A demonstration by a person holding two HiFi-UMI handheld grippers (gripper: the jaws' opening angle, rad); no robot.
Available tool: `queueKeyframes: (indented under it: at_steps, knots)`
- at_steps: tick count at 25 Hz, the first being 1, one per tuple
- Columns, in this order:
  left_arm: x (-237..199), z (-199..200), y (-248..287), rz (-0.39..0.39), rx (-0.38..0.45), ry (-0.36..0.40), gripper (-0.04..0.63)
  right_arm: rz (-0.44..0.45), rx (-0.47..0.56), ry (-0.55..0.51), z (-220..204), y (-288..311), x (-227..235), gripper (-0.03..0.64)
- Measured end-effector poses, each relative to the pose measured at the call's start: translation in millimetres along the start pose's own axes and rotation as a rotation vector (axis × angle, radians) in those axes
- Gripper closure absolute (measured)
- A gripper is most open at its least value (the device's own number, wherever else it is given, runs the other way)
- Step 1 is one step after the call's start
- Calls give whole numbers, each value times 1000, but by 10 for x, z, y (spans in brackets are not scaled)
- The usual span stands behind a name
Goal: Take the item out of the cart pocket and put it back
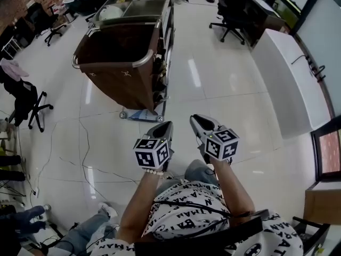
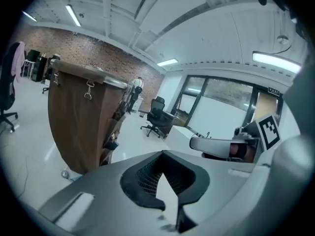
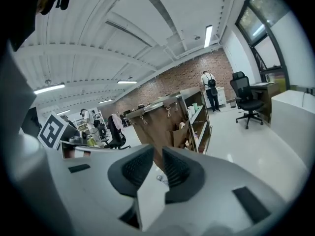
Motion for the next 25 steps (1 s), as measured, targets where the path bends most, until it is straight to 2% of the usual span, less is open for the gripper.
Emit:
queueKeyframes:
  at_steps: [2,6,7,8,13,15,25]
  knots:
    - [-25,77,-8,-9,8,11,595,2,-5,-2,60,111,28,482]
    - [-113,276,72,13,34,39,595,-11,-3,-17,232,395,160,474]
    - [-147,328,121,21,40,44,595,-9,-3,-18,281,487,205,437]
    - [-186,384,180,29,44,48,595,-2,-3,-18,333,593,250,426]
    - [-430,643,527,89,57,56,595,33,-28,-11,537,1223,533,426]
    - [-543,719,661,121,56,47,595,49,-47,2,598,1498,651,393]
    - [-1100,921,1169,235,15,-15,595,66,-129,56,790,2850,1104,394]
Point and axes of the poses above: the fingertips, and each gripper's own axes: y forward along the fingers, x to its right, z out of its top, the point moved 3 cm from there along -y, backward along the fingers, and after that the axes turned 1 degree about -x, right-handed, at the moved point
